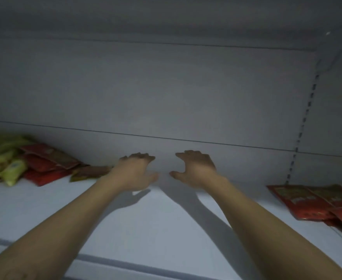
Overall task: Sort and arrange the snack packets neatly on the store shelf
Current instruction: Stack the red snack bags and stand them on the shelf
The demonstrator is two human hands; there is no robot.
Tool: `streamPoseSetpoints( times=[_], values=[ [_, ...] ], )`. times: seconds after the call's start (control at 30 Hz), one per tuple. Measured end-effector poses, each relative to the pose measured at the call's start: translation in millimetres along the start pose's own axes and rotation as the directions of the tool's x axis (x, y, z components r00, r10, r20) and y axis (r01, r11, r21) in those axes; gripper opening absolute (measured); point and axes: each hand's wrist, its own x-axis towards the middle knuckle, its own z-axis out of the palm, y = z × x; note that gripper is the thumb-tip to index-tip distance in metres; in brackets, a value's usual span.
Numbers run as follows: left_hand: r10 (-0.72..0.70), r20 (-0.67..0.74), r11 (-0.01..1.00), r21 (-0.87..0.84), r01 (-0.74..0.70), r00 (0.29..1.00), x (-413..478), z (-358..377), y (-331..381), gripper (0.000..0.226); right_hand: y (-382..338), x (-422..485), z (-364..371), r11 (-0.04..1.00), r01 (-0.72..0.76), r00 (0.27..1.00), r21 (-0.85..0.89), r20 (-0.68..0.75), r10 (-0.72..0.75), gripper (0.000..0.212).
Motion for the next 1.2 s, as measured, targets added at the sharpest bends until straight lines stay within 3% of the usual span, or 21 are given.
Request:
streamPoseSetpoints(
  times=[0.3,0.53,0.67,0.73,0.87,0.9,1.2],
  values=[
    [-0.271,-0.058,0.961,0.042,0.274,0.961,-91,-22,-168,0.055,-198,59,35,0.956,0.284,0.957,0.079,0.041,-0.288,0.066],
    [-0.459,-0.142,0.885,0.02,0.466,0.877,-122,-23,-256,0.056,-298,79,58,0.936,0.31,0.947,0.165,0.032,-0.319,0.056],
    [-0.487,-0.212,0.865,0.016,0.502,0.847,-104,-14,-274,0.054,-311,77,83,0.945,0.296,0.953,0.143,0.025,-0.302,0.055],
    [-0.49,-0.239,0.844,0.111,0.525,0.838,-87,-15,-281,0.067,-311,78,87,0.948,0.28,0.959,0.152,0.005,-0.284,0.056],
    [-0.433,0.057,0.869,0.292,0.399,0.9,-57,-19,-301,0.083,-305,81,90,0.946,0.28,0.959,0.164,-0.009,-0.283,0.059],
    [-0.426,0.068,0.871,0.3,0.389,0.902,-53,-15,-307,0.081,-304,81,91,0.945,0.278,0.96,0.172,-0.011,-0.28,0.059],
    [-0.29,-0.252,0.866,0.342,0.365,0.923,-45,12,-316,0.054,-301,90,99,0.938,0.245,0.969,0.245,-0.091,-0.229,0.05]
  ],
)
